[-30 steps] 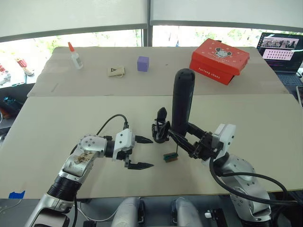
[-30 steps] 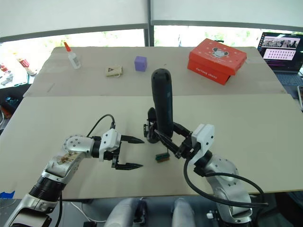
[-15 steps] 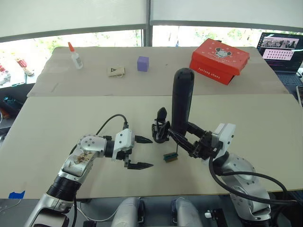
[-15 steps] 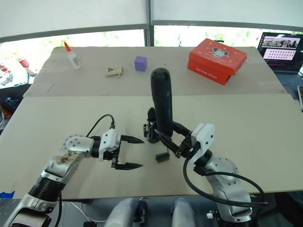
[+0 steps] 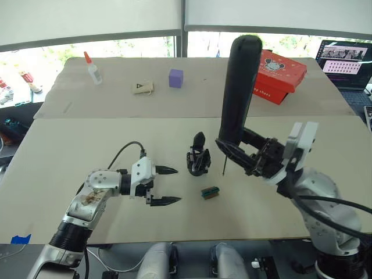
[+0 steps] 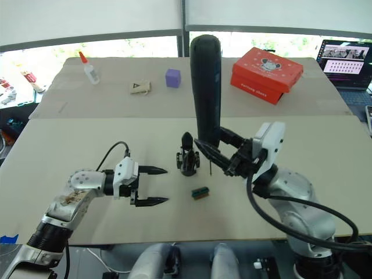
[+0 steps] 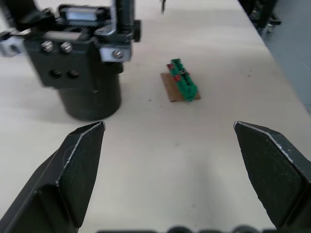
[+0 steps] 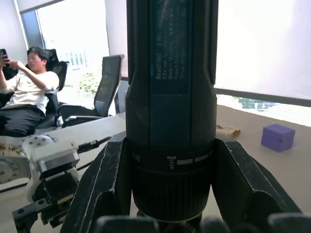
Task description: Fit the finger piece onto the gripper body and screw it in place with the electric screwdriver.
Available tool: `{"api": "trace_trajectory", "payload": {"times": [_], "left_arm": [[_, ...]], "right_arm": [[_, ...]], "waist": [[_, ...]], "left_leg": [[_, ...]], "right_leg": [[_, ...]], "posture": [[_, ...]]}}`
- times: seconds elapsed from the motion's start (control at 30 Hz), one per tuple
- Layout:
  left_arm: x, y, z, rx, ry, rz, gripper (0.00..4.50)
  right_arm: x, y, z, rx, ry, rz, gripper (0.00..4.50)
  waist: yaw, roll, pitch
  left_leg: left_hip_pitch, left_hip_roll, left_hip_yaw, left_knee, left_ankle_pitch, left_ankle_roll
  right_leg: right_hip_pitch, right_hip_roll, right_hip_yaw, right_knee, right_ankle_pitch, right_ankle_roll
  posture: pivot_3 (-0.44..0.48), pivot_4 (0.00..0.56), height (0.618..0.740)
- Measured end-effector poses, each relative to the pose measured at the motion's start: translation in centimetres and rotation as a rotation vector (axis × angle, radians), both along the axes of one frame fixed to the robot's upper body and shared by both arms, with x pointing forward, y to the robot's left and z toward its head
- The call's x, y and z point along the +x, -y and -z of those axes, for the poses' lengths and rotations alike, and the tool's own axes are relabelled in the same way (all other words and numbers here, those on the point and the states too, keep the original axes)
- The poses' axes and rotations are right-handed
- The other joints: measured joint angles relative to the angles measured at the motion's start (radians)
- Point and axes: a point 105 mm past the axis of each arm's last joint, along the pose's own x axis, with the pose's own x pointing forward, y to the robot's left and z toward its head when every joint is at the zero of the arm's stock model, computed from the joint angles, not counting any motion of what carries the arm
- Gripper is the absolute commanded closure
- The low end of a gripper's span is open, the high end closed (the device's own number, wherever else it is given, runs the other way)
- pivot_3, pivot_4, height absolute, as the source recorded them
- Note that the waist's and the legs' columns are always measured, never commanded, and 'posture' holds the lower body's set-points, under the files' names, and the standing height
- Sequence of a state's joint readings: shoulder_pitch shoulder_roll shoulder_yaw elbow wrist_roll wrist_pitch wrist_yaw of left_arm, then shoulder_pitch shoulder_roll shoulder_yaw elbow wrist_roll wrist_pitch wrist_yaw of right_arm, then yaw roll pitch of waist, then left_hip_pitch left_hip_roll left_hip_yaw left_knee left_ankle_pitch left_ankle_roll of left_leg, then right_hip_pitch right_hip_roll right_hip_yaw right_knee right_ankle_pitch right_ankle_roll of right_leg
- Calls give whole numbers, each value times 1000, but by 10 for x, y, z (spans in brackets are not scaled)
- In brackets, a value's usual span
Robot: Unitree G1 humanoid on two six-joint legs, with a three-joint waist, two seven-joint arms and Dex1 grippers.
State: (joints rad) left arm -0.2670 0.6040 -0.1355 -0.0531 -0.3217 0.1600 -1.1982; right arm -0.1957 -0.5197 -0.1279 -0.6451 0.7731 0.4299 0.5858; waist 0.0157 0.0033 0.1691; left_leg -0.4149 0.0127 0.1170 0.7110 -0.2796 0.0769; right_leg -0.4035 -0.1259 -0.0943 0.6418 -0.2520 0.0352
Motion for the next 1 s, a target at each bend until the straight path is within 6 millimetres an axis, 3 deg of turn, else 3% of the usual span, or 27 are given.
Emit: {"api": "trace_trajectory", "payload": {"times": [0.1,0.37,0.53,0.77,0.87,1.0], "left_arm": [[3,-4,-3,-11,6,-32,0],[8,-10,-11,-36,33,-86,0],[15,-4,-20,-59,68,-90,0],[27,8,-29,-74,109,-66,0],[33,12,-29,-70,112,-60,0],[40,21,-30,-69,124,-42,0]], "right_arm": [[-2,-1,-9,-14,-15,-54,2613],[-6,-9,-64,-59,44,-224,2613],[5,-16,-115,-66,111,-352,2613],[15,-51,-110,-78,35,-537,2613],[15,-60,-109,-81,28,-594,2613],[21,-63,-94,-109,-6,-647,2613]], "waist": [[-2,0,0],[-3,-1,-1],[-2,-2,-1],[-4,-2,-1],[-2,-2,-1],[-3,-3,-1]], "left_leg": [[0,0,0,0,0,0],[0,0,1,1,-1,1],[-1,0,1,0,-1,2],[-2,-1,2,2,-1,3],[-2,-1,2,2,-1,3],[-3,-1,2,2,-1,3]], "right_leg": [[0,0,0,0,0,0],[0,-1,0,0,0,0],[0,-2,-1,0,0,-1],[-1,-2,-1,0,0,0],[-1,-2,-2,0,0,0],[-1,-2,-2,0,0,0]], "posture": [[0,150,740],[0,150,740],[0,150,740],[0,150,740],[0,150,740],[0,150,740]]}}
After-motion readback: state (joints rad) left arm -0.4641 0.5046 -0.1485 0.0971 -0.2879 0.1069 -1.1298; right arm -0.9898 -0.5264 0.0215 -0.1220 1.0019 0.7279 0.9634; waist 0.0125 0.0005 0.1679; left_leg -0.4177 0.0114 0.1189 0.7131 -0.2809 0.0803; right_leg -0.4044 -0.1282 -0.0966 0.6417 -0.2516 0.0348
